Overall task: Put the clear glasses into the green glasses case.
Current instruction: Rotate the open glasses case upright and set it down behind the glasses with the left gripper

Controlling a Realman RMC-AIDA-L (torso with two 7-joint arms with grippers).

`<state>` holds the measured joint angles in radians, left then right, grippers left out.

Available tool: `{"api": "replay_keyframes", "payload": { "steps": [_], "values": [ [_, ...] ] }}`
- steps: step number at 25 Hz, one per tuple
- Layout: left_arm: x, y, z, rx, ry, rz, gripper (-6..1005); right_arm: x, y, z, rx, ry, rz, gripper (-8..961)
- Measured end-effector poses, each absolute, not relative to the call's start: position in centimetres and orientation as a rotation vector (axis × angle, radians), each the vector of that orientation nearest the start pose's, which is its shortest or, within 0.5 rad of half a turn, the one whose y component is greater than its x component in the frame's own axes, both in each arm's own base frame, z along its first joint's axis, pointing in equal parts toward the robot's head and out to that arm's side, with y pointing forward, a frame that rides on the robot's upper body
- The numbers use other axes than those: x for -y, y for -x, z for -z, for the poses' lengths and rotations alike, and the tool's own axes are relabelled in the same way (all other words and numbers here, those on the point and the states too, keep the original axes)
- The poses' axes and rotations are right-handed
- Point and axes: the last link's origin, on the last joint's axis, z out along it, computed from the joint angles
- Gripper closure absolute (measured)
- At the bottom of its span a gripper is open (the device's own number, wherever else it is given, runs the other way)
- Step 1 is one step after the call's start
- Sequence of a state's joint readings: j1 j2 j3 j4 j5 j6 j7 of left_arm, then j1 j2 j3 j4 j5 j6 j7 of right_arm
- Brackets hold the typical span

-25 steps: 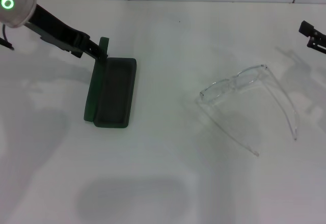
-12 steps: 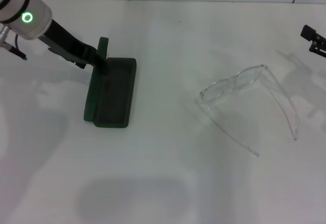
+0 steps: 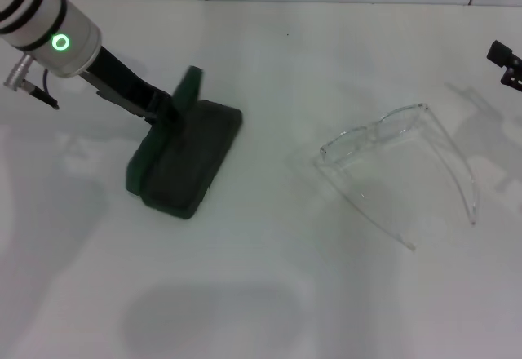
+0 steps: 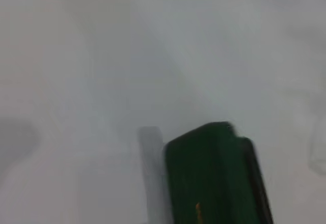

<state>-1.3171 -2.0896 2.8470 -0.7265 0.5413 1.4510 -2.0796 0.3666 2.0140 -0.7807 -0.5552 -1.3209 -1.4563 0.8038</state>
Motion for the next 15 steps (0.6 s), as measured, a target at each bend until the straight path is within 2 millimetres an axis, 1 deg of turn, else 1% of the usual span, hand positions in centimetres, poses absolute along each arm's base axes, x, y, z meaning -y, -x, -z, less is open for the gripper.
{"api": "replay_keyframes", "payload": {
  "steps": [5,10,13,15],
  "values": [
    [-42.07,19.62,-1.83,1.269,2.523,-0.399,469,-33.08,-29.26,-6.39,-0.155,2.123,-0.877,82],
    [-42.33,19.39,-2.19,1.208,2.548,-0.396,625,-33.09,-29.34,-6.39,-0.157,2.121,-0.872,82],
    [-42.43,19.10,-2.17,1.145,2.581,-0.407,759,-33.14,-29.40,-6.41,-0.157,2.118,-0.865,82],
    [-42.46,19.05,-2.14,1.113,2.596,-0.414,777,-33.22,-29.41,-6.43,-0.156,2.116,-0.861,82]
  ]
}}
